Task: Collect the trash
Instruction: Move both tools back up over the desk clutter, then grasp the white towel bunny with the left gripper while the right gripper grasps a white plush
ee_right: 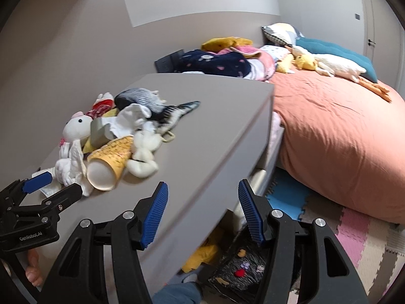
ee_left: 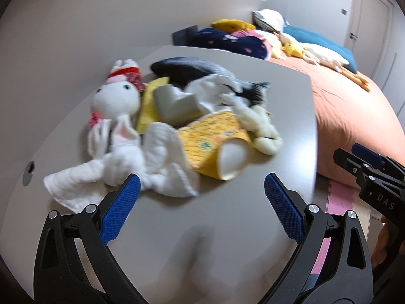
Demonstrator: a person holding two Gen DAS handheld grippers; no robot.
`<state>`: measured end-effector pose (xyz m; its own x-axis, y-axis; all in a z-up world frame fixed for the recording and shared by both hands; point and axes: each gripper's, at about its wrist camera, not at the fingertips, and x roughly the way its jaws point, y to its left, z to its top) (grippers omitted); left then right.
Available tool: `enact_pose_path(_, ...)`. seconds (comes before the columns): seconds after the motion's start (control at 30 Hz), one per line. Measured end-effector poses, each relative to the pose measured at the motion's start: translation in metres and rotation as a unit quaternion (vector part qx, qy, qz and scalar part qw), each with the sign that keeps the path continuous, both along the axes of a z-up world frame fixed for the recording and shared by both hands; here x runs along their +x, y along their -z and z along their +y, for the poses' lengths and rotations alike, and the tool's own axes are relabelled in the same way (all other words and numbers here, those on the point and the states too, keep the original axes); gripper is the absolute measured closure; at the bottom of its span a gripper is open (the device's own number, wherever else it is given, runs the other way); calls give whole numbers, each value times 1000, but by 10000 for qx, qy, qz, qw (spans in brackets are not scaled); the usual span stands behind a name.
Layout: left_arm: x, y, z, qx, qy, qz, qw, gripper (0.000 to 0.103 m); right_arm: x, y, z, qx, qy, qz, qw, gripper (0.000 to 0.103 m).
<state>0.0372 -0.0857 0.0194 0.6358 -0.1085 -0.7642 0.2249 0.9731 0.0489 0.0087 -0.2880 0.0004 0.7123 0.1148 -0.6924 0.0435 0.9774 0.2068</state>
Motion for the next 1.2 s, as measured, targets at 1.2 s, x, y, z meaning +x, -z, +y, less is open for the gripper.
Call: enact_pose_path(1.2, 49, 39, 67, 346, -992, 180, 9943, 33, 97, 23, 98, -670, -905, 481, 9925, 75)
